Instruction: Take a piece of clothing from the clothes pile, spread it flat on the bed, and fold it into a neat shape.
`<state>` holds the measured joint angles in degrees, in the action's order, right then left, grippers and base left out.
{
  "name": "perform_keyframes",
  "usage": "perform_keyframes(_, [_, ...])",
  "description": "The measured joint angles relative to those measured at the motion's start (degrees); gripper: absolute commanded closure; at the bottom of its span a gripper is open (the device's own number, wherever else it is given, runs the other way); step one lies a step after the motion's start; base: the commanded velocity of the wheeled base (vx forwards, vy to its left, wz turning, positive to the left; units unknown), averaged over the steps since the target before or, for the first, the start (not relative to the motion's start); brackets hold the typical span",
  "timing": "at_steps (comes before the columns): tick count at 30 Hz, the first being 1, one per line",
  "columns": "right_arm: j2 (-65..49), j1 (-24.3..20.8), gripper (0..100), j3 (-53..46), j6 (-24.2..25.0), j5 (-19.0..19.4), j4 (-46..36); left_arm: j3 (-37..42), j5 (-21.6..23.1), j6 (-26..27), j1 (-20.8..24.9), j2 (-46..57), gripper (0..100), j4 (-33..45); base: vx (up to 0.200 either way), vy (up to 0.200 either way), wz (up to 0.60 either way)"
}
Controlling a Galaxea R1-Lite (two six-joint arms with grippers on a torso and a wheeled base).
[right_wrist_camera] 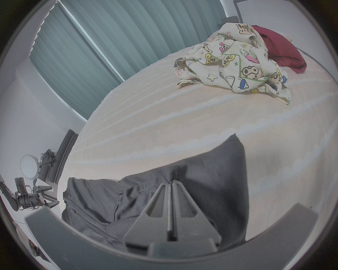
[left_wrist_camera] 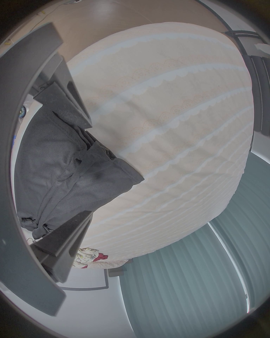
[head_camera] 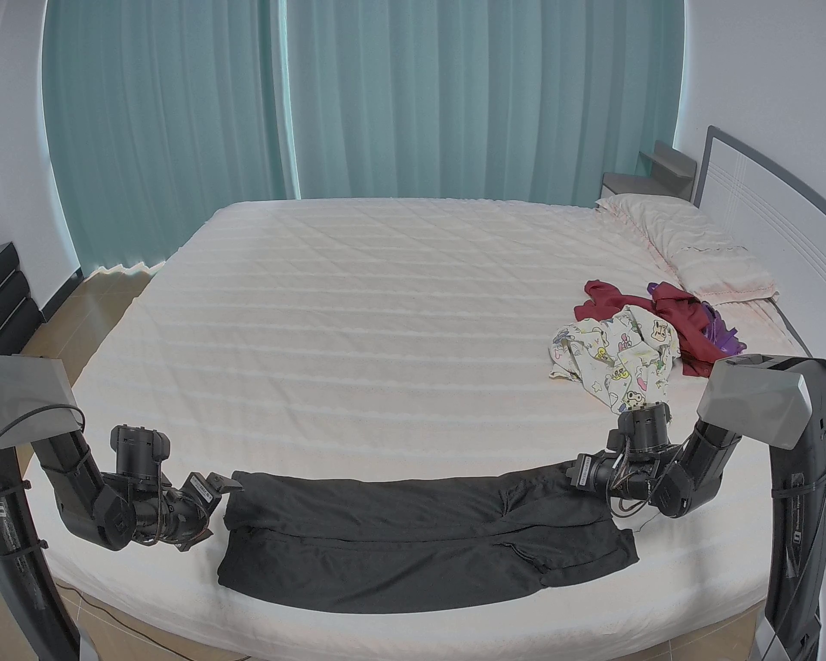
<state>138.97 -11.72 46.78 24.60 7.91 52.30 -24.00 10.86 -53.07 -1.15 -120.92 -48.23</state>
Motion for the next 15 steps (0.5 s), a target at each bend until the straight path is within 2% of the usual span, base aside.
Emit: perform_keyframes(15, [-3.0,1.7,100,-7.9,0.2,-0.1,6.4,0.0,-0.1,0.1,0.0,-0.1,0,0.0,0.000,0.000,0.00])
